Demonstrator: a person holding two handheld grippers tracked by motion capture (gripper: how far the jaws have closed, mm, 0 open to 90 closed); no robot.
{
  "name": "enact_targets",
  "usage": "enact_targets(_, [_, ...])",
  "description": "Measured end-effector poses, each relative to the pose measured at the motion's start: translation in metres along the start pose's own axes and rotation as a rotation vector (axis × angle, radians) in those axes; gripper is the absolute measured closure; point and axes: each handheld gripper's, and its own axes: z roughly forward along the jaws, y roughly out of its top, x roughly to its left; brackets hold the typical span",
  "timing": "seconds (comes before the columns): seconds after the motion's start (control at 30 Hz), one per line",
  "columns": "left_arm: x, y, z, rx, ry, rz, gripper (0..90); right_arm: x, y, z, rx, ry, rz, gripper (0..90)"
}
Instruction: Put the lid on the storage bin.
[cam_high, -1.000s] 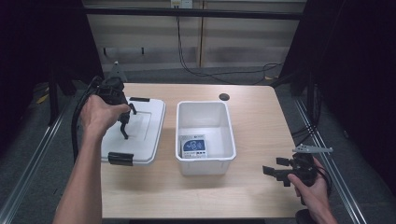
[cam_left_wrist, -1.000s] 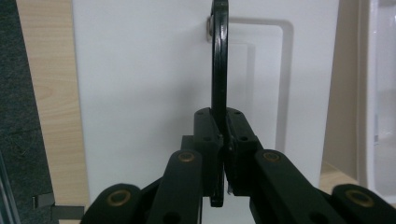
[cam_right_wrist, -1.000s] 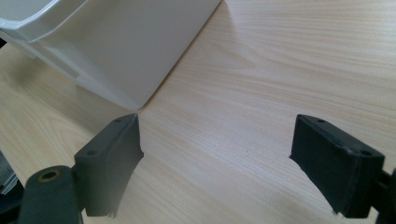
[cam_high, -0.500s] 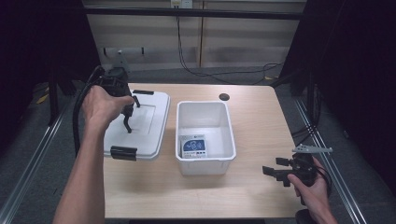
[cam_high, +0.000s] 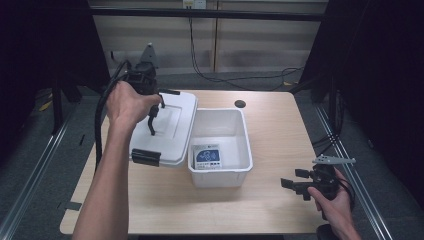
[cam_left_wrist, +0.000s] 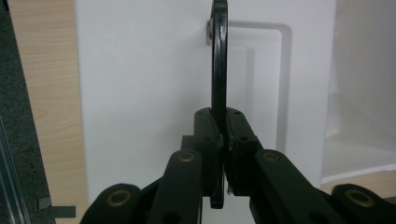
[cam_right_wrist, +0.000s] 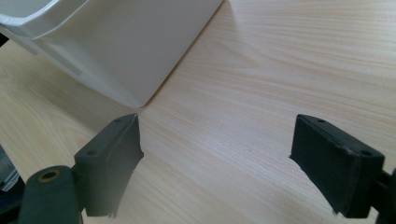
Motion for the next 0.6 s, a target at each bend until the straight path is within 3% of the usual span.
enact_targets(0.33, [-0.032, 0.010, 0.009, 0.007, -0.007, 0.018, 85.2, 0.001, 0.000, 0.000, 0.003, 0.002, -0.004, 15.4])
enact_targets(0.6, [-0.052, 0.017, 0.019, 0.023, -0.045, 0.037, 85.2, 0.001, 0.000, 0.000, 0.002, 0.005, -0.005, 15.4])
